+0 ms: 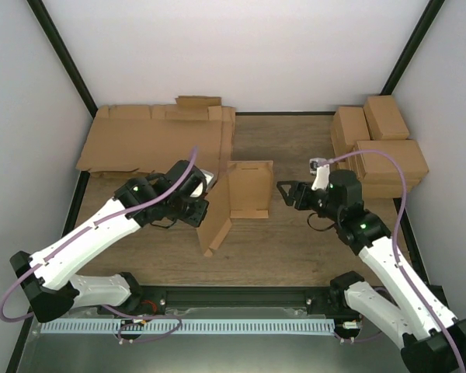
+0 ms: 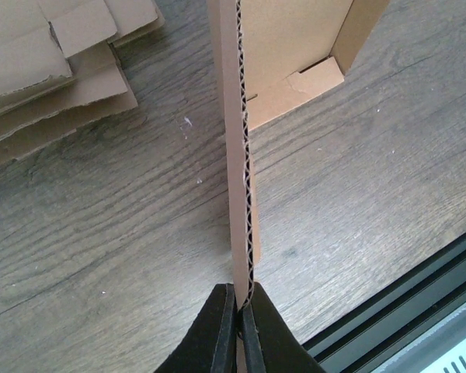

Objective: Fold the paper box

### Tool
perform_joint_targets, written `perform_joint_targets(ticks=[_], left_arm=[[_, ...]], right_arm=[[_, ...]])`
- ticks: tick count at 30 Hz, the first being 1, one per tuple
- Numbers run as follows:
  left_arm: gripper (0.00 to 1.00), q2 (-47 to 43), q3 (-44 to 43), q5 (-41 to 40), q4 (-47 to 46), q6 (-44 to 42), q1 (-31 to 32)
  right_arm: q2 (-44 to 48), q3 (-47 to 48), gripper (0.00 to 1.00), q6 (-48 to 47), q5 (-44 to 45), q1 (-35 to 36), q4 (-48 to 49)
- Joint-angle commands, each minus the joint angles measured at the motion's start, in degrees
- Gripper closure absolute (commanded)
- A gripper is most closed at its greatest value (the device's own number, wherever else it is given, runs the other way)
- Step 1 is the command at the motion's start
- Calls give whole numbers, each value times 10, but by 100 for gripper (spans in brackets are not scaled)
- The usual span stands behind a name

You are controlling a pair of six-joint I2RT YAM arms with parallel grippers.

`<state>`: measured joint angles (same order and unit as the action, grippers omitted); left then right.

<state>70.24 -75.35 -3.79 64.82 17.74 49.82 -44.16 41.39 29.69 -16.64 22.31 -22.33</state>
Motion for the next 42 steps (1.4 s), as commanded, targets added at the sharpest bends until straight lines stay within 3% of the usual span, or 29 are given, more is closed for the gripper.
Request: perform_joint_targets(ticks=[1, 5, 12, 36, 39, 42], left_arm=[[96, -12, 12, 6, -19, -12, 4], [96, -9, 17, 4, -19, -15, 10], [96, -8, 16, 2, -19, -22, 15], [96, 3, 26, 3, -36, -39, 35], [96, 4, 27, 0, -37, -39, 37], [96, 4, 28, -2, -35, -39, 38]], right_arm=[[-30, 28, 34, -10, -22, -2, 33], [-37, 18, 43, -4, -13, -2, 70], [-78, 19, 49, -5, 13, -2, 89], [-121, -69, 54, -42, -62, -2, 133], [-114, -66, 54, -47, -57, -2, 125], [-80, -57, 42, -55, -39, -2, 115]])
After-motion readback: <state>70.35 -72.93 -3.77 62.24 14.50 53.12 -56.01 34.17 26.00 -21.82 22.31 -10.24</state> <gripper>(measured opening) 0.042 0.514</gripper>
